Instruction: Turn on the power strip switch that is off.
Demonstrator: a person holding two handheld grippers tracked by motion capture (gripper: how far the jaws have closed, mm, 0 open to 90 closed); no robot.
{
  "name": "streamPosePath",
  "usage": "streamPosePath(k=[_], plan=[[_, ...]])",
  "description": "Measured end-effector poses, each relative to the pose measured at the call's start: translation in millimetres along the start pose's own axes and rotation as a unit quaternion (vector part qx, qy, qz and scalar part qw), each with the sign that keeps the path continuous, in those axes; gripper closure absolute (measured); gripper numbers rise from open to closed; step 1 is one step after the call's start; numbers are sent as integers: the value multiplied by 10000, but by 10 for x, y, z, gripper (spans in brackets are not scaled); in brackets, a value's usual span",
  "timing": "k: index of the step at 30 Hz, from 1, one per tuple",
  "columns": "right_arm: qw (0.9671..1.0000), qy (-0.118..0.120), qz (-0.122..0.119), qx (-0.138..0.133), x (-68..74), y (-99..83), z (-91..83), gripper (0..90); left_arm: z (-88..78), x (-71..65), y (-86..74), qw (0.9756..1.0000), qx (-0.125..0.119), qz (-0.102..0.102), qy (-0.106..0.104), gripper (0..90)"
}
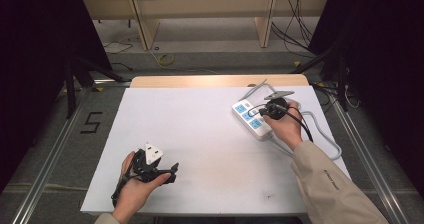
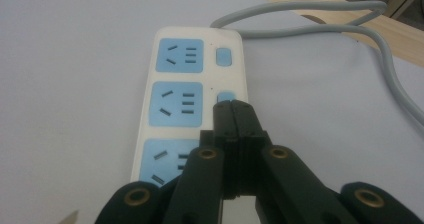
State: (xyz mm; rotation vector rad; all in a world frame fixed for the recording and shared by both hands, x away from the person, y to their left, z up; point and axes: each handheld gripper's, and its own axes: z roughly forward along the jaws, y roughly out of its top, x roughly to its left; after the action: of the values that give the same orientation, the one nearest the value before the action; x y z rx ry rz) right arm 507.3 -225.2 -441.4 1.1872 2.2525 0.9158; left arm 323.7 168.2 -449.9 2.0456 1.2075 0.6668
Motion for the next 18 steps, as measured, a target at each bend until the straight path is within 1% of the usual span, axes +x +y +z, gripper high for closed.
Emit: streamPosePath(k=[8, 18], plan=[[10000, -17, -30, 33, -2, 42, 30, 900, 2, -2, 1, 10000, -1, 4, 2, 120], [10000, -12, 37, 70, -26, 80, 80, 900, 3, -3, 1, 10000, -8, 12, 3, 121]])
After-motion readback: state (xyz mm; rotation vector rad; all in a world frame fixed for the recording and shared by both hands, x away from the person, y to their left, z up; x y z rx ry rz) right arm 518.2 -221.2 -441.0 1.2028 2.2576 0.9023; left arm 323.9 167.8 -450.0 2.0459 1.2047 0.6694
